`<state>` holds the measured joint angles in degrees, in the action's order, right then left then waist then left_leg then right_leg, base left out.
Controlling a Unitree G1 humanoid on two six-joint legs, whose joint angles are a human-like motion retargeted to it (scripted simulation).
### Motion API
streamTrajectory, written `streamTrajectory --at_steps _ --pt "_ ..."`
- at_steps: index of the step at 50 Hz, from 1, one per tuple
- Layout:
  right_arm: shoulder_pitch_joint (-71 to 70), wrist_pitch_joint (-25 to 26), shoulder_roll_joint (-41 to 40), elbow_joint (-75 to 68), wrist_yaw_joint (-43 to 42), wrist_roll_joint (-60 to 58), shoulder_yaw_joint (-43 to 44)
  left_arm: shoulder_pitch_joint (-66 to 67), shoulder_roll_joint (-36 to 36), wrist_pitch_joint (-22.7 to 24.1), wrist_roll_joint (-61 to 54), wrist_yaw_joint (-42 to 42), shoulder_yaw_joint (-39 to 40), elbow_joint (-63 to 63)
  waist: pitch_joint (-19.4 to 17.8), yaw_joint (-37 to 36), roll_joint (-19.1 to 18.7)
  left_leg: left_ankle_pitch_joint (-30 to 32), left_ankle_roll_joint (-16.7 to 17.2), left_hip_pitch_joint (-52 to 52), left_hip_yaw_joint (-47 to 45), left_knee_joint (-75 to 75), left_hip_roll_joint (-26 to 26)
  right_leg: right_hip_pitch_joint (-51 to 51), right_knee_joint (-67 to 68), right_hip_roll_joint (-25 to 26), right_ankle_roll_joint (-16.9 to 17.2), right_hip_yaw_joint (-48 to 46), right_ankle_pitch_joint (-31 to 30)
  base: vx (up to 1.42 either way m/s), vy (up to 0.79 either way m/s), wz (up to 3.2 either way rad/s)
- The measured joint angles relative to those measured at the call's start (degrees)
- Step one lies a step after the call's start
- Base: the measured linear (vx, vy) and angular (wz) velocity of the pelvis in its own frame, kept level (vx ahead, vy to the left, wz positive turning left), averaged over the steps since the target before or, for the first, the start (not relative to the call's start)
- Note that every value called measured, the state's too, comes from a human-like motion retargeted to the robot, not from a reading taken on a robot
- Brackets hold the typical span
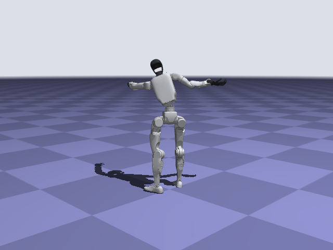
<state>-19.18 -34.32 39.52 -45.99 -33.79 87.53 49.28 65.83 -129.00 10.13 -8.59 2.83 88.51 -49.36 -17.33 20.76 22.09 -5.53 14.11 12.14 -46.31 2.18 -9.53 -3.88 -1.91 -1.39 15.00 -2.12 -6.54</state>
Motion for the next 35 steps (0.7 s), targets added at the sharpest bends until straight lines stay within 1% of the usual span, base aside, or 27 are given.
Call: streamTrajectory --at_steps 3,6,7,8,10,11,12,13,14,15,16,17,18,20,23,26,30,32,35 --pt "-1.4 -3.0 10.7 6.9 -0.7 -3.1 3.7 0.0 0.0 0.5 0.4 -0.1 -1.2 -0.4 0.8 -0.2 0.9 0.2 0.3 0.6 -0.7 0.0 -0.4 0.4 -0.3 0.8 0.0 0.4 -0.5 -0.03 -0.06 -0.22" --pt "-4.4 -6.2 21.3 14.3 -2.1 -7.0 4.8 0.0 0.0 1.3 0.6 0.2 -2.2 0.4 1.6 -0.9 1.8 0.5 0.6 1.0 -1.0 0.0 -0.8 0.6 -0.3 1.3 0.0 0.5 -0.9 -0.02 -0.04 -0.08" --pt "-5.2 -4.4 25.5 15.1 -2.6 -12.7 4.5 0.0 0.0 1.6 1.1 -0.2 -2.3 0.6 1.8 -1.1 2.1 0.5 0.5 1.0 -1.0 0.0 -0.8 0.7 -0.3 1.3 0.0 0.4 -0.9 0.00 0.00 0.00" --pt "-4.9 3.1 31.4 12.9 -2.6 -26.9 3.5 0.0 0.0 2.0 2.7 -1.8 -1.8 0.6 1.9 -1.2 2.4 0.5 0.3 1.0 -0.8 -0.1 -0.8 0.7 -0.3 1.2 0.0 0.4 -1.0 0.00 0.00 0.00" --pt "-8.5 13.7 40.8 12.8 -3.9 -46.2 2.0 0.0 0.0 2.7 4.2 -3.4 -1.3 1.2 2.1 -2.1 3.0 0.6 0.0 0.8 -0.7 -0.1 -0.8 0.5 -0.2 1.2 0.0 0.4 -1.1 -0.03 -0.02 0.02" --pt "-18.0 2.0 40.6 21.1 -10.2 -35.5 -0.9 0.0 0.0 3.2 1.9 -0.6 -1.8 2.9 1.6 -3.4 3.4 0.8 0.4 0.7 -0.7 -0.2 -1.0 0.5 -0.2 1.4 0.0 0.3 -1.3 -0.06 -0.06 0.06" --pt "-26.5 -5.8 40.7 27.1 -14.5 -29.3 -4.6 0.0 0.0 3.6 0.4 1.5 -2.4 4.2 1.4 -4.5 3.9 0.9 0.7 0.7 -0.6 -0.2 -1.1 0.5 -0.2 1.4 0.0 0.2 -1.4 -0.07 -0.06 0.08" --pt "-33.2 -5.6 41.3 28.6 -14.5 -32.1 -9.7 0.0 0.0 3.7 0.4 1.7 -3.1 4.5 1.7 -4.9 4.8 0.9 0.7 0.7 -0.6 -0.3 -1.1 0.6 -0.2 1.4 0.0 0.2 -1.4 -0.05 -0.04 0.07" --pt "-42.7 -2.1 41.4 29.2 -14.8 -38.0 -17.5 0.0 0.0 3.7 0.4 1.3 -3.1 4.4 2.2 -4.9 5.1 1.0 0.7 0.6 -0.5 -0.3 -1.3 0.5 -0.2 1.5 0.0 0.1 -1.5 0.00 0.00 0.00" --pt "-53.7 3.0 41.2 29.5 -15.3 -45.6 -26.8 0.0 0.0 3.4 0.4 0.5 -2.8 3.9 2.8 -4.6 5.1 1.0 0.7 0.4 -0.4 -0.3 -1.5 0.4 -0.2 1.6 0.0 0.1 -1.5 0.00 0.00 0.00" --pt "-66.3 1.7 36.5 31.3 -17.3 -46.3 -37.1 0.0 0.0 3.3 -1.2 0.7 -2.6 3.2 3.5 -3.9 5.1 1.0 0.7 0.2 -0.3 -0.3 -1.6 0.2 -0.3 1.6 0.0 0.0 -1.6 0.00 0.00 0.00" --pt "-77.0 1.4 32.0 32.3 -18.6 -47.3 -46.0 0.0 0.0 3.1 -2.7 0.7 -2.3 2.7 4.0 -3.4 5.0 1.1 0.7 -0.1 -0.1 -0.4 -1.6 0.1 -0.3 1.6 0.0 -0.1 -1.7 -0.05 -0.04 0.16" --pt "-84.3 3.1 27.9 32.0 -18.3 -49.3 -52.1 0.0 0.0 2.8 -3.7 0.3 -1.5 2.6 4.2 -3.4 5.0 1.1 0.5 -0.4 0.1 -0.4 -1.7 -0.1 -0.4 1.5 0.0 -0.2 -1.8 0.00 0.00 0.00" --pt "-94.5 6.8 19.0 31.1 -16.5 -51.8 -60.8 0.0 0.0 2.4 -5.7 -0.5 0.5 3.1 3.9 -4.2 5.0 1.2 0.1 -0.9 0.5 -0.4 -1.7 -0.5 -0.4 1.4 0.0 -0.4 -1.8 -0.05 -0.03 0.19" --pt "-101.1 12.8 4.2 28.5 -10.7 -54.0 -67.9 0.0 0.0 1.9 -8.3 -1.8 4.4 5.3 2.1 -6.3 4.9 1.2 -0.5 -2.0 1.5 -0.5 -1.7 -0.9 -0.3 1.0 0.0 -1.1 -1.8 -0.05 -0.03 0.31" --pt "-100.4 20.2 -11.1 23.5 -1.8 -56.6 -71.6 0.0 0.0 1.5 -9.9 -3.5 7.8 7.7 -0.1 -8.5 4.8 1.2 -1.1 -3.3 3.2 -0.8 -1.7 -1.3 -0.1 0.3 0.0 -2.3 -1.6 -0.04 -0.02 0.50" --pt "-91.5 30.7 -30.8 10.4 12.2 -59.1 -74.1 0.0 0.0 0.5 -8.9 -5.9 8.9 10.8 -2.6 -11.4 4.3 1.3 -2.2 -5.4 6.6 -1.0 -1.4 -1.6 0.3 -1.0 0.0 -5.0 -1.0 -0.02 0.00 0.75" --pt "-85.6 34.4 -38.3 2.7 16.6 -59.7 -74.9 0.0 0.0 0.1 -7.8 -6.6 7.5 12.8 -3.5 -12.7 3.8 1.5 -2.6 -6.3 8.5 -0.8 -0.9 -1.7 0.6 -1.9 0.0 -6.4 -0.5 0.00 0.03 0.86" --pt "-76.3 36.7 -44.2 -4.7 18.1 -60.3 -75.8 0.0 0.0 0.2 -5.4 -6.4 6.0 15.9 -4.5 -14.3 1.7 2.1 -2.9 -7.9 11.4 0.0 -0.1 -2.0 1.1 -3.2 0.0 -9.1 0.2 0.02 0.06 0.90"
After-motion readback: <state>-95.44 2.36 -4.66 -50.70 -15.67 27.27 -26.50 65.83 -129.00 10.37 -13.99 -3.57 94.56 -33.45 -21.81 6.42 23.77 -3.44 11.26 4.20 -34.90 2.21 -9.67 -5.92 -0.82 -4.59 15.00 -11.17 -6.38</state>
